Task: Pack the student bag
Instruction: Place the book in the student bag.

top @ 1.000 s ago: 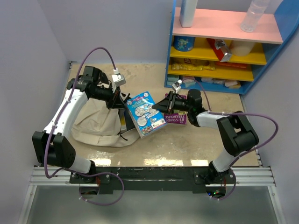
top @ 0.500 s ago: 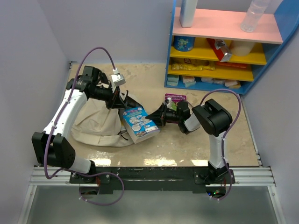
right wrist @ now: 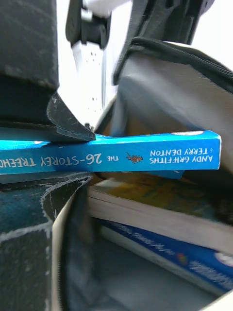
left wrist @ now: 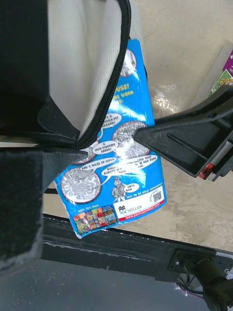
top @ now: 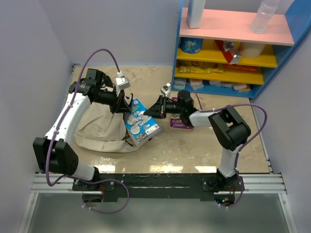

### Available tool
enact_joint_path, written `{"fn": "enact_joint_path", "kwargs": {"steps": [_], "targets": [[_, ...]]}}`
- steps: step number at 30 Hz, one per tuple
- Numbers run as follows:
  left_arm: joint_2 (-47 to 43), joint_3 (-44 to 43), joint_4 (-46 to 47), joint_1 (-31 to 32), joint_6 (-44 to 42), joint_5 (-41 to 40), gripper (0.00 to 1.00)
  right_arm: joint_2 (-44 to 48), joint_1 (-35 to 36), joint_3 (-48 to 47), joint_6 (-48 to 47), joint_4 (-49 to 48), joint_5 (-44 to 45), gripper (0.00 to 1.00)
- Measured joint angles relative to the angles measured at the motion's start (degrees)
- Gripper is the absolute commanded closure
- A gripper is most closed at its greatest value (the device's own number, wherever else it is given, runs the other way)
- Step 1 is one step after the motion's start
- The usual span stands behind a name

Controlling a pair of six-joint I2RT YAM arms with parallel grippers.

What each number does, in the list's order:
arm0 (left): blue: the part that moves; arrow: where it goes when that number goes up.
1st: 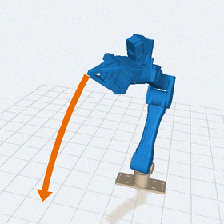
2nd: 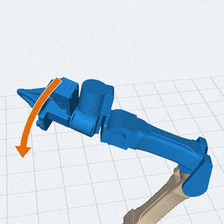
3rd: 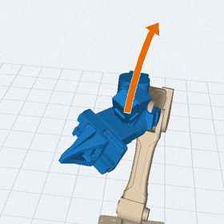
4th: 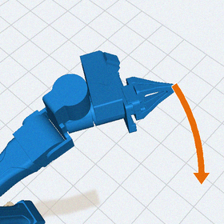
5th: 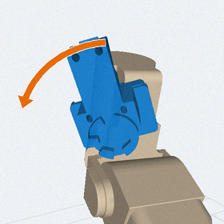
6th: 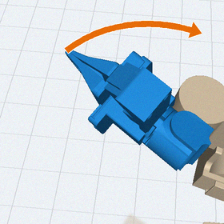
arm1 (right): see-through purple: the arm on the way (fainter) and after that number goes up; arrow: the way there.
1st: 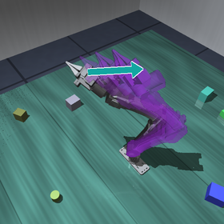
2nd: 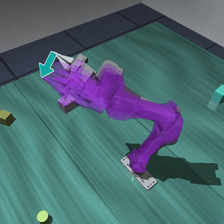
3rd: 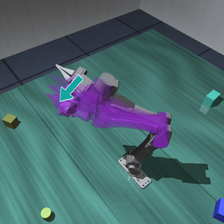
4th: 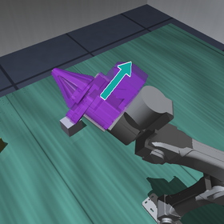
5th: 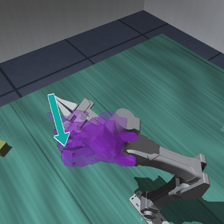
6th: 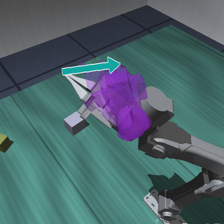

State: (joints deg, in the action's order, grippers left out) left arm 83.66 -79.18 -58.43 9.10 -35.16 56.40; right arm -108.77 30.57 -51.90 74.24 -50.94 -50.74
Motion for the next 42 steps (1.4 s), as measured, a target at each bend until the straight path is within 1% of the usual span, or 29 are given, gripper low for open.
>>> {"fn": "enact_joint_path", "kwargs": {"steps": [4,7,12,16,18,19,21,25,28,29,31,33,35,36,39,42], "targets": [[0.0,-0.1,-0.5,-0.1,-0.6,0.0,1.00,-1.5,0.6,-7.6,-7.2,9.6,-0.1,1.00],[0.0,-0.2,-0.8,-0.1,-1.5,0.0,1.00,-5.6,0.6,-13.0,-9.0,13.8,0.0,1.00],[0.0,-0.5,-3.0,-0.1,-3.4,0.1,1.00,-12.8,1.1,-17.7,-6.4,14.1,1.0,1.00],[0.0,-0.5,-4.0,-0.1,-4.5,0.4,1.00,-15.8,2.0,-19.1,-2.1,12.0,2.1,1.00],[0.0,-0.5,-4.2,-0.1,-5.0,0.5,1.00,-15.9,2.7,-20.1,-1.8,13.2,3.3,1.00],[0.0,-0.5,-4.3,-0.1,-5.1,0.5,1.00,-15.9,3.8,-21.7,-1.9,14.6,5.8,1.00],[0.0,-0.5,-4.3,-0.1,-5.2,0.6,1.00,-15.8,4.1,-21.9,-2.0,15.2,7.0,1.00],[0.0,-0.5,-4.5,-0.1,-5.7,0.6,1.00,-13.8,5.6,-21.7,-3.3,19.2,12.1,1.00],[0.0,-0.5,-4.8,-0.1,-6.0,0.7,1.00,-10.5,7.4,-21.6,-5.7,23.9,18.2,1.00],[0.0,-0.5,-4.9,-0.1,-6.1,0.7,1.00,-8.9,8.4,-20.9,-6.7,25.5,21.4,1.00],[0.0,-0.6,-5.4,-0.1,-6.1,0.8,1.00,-6.3,10.1,-19.2,-7.9,27.4,26.0,0.81],[0.0,-0.6,-5.7,-0.1,-6.1,0.9,1.00,-3.8,12.1,-17.5,-8.9,29.5,30.8,0.66],[0.0,-0.6,-6.0,-0.1,-6.1,0.9,1.00,-2.6,13.6,-17.2,-9.8,30.9,33.6,0.60],[0.0,-0.6,-6.0,-0.1,-6.1,0.9,1.00,-2.4,14.1,-17.1,-10.5,31.5,34.7,0.55],[0.0,-0.7,-6.1,-0.1,-6.1,0.9,1.00,-2.5,14.6,-16.1,-11.5,33.1,35.8,0.47],[0.0,-0.7,-5.9,-0.1,-6.0,0.9,1.00,-2.5,15.0,-15.9,-12.7,36.0,36.0,0.47]]}}
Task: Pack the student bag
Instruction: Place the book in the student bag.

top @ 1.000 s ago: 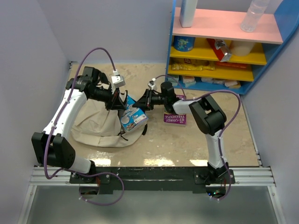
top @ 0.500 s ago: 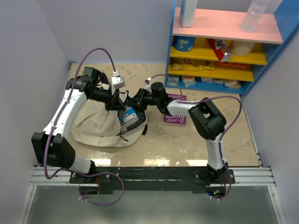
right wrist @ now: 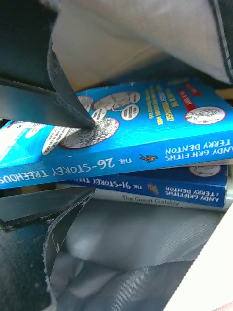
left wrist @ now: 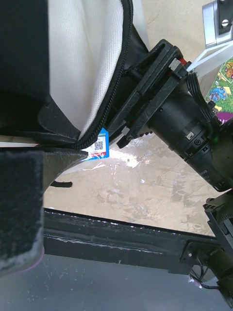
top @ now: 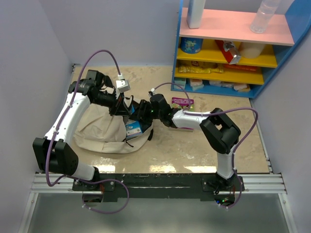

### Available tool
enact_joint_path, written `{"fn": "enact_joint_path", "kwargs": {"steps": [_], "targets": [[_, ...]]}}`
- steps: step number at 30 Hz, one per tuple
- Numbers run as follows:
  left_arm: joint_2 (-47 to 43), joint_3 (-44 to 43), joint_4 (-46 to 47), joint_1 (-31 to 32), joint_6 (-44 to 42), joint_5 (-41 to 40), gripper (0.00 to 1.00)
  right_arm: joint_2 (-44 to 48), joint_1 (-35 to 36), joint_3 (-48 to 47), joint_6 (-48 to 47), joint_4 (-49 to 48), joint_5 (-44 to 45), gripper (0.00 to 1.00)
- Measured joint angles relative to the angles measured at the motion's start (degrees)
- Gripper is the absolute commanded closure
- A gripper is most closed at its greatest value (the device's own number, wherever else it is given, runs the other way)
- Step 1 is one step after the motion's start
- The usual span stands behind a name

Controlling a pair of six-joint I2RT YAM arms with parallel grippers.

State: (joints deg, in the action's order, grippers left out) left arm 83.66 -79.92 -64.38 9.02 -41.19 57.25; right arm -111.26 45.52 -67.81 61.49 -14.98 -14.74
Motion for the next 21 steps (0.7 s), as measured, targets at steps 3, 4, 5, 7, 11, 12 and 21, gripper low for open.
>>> {"fn": "enact_joint_path", "kwargs": {"steps": [3,4,5,7,11,12,21], "targets": [[0.0,0.0,0.0,0.0,0.0,0.0,1.00,0.1,0.1,-0.7,-1.9,1.8,0.3,0.48],[0.0,0.0,0.0,0.0,0.0,0.0,1.00,0.4,0.1,-0.7,-2.8,2.5,0.3,0.49],[0.0,0.0,0.0,0.0,0.0,0.0,1.00,1.0,0.1,-0.7,-3.7,3.5,0.3,0.49],[0.0,0.0,0.0,0.0,0.0,0.0,1.00,2.6,0.1,-0.1,-5.4,5.0,0.7,0.50],[0.0,0.0,0.0,0.0,0.0,0.0,1.00,7.0,0.1,2.7,-8.2,7.4,1.5,0.67],[0.0,0.0,0.0,0.0,0.0,0.0,1.00,7.8,0.1,3.2,-8.7,7.8,1.8,0.73],[0.0,0.0,0.0,0.0,0.0,0.0,1.00,9.5,-0.3,6.1,-11.7,9.0,3.5,1.00]]}}
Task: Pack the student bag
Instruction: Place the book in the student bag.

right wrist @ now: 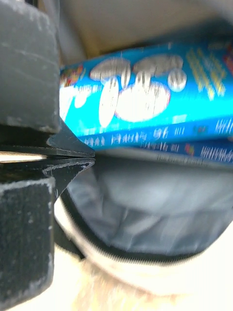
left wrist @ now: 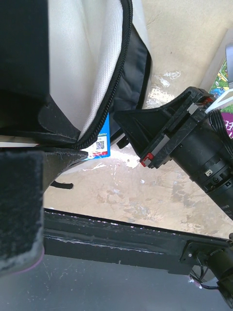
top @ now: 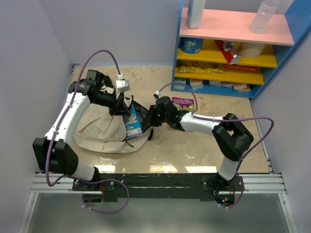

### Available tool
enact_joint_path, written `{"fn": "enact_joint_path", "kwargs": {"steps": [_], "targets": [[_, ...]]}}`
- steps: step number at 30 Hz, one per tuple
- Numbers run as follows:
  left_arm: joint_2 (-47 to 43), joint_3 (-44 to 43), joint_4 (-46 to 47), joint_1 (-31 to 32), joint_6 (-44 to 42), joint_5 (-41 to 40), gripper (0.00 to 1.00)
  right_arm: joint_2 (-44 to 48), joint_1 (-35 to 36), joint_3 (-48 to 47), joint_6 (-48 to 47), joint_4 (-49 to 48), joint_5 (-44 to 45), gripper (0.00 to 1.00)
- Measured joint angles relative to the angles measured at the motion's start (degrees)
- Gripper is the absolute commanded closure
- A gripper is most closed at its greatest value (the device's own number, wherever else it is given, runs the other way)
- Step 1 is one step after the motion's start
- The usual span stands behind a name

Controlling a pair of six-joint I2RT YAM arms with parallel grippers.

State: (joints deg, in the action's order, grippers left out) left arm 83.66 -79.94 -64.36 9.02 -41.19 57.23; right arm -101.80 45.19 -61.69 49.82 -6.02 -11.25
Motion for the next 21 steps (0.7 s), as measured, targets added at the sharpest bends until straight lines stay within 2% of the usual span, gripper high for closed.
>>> {"fn": "enact_joint_path", "kwargs": {"steps": [11,21], "targets": [[0.0,0.0,0.0,0.0,0.0,0.0,1.00,1.1,0.4,1.0,-2.0,2.7,2.8,1.00],[0.0,0.0,-0.3,0.0,0.0,-0.3,1.00,2.1,8.1,-0.5,-2.3,6.6,9.3,1.00]]}}
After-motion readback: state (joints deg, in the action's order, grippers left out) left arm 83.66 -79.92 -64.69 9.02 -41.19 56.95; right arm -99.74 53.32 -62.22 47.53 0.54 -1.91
